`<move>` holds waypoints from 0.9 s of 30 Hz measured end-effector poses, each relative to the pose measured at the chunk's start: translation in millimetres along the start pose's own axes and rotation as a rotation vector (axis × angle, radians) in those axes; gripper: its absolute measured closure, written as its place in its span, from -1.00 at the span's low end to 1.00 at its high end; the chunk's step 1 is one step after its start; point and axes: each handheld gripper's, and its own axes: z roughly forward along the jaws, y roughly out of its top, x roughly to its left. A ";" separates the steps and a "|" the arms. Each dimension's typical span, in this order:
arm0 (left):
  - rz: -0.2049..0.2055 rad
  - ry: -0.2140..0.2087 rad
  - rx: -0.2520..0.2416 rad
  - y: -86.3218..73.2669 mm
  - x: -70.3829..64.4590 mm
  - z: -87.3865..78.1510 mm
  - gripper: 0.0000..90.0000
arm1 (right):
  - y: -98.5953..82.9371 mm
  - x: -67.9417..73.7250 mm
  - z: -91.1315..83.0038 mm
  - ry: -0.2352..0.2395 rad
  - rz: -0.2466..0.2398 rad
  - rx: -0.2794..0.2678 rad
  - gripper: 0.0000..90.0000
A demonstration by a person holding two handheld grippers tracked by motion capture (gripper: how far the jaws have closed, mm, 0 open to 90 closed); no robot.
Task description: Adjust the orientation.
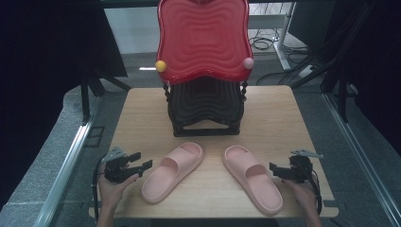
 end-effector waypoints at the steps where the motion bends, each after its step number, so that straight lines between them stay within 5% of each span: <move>1: 0.015 0.021 0.013 -2.4 -0.9 2.4 -0.22 | -0.4 -3.6 -6.4 0.002 -0.004 -0.029 -0.99; 5: 0.005 0.026 0.020 -4.8 -0.2 4.4 0.06 | -0.2 -6.0 -11.9 0.003 0.005 -0.058 -0.98; 6: 0.009 0.030 0.026 -5.0 -0.4 4.7 0.45 | 0.2 -5.6 -13.9 0.004 -0.005 -0.069 -0.98; 10: 0.034 0.004 0.070 -7.1 -0.8 6.2 0.89 | 2.5 -1.7 -18.2 -0.009 0.002 -0.087 -0.97; 14: 0.051 -0.027 0.116 -9.2 -1.5 10.3 0.99 | 2.5 1.0 -25.1 -0.014 0.018 -0.106 -0.97; 27: 0.112 -0.011 0.217 -22.1 -8.7 8.1 0.99 | -0.8 -3.1 -34.0 -0.029 0.041 -0.144 -0.93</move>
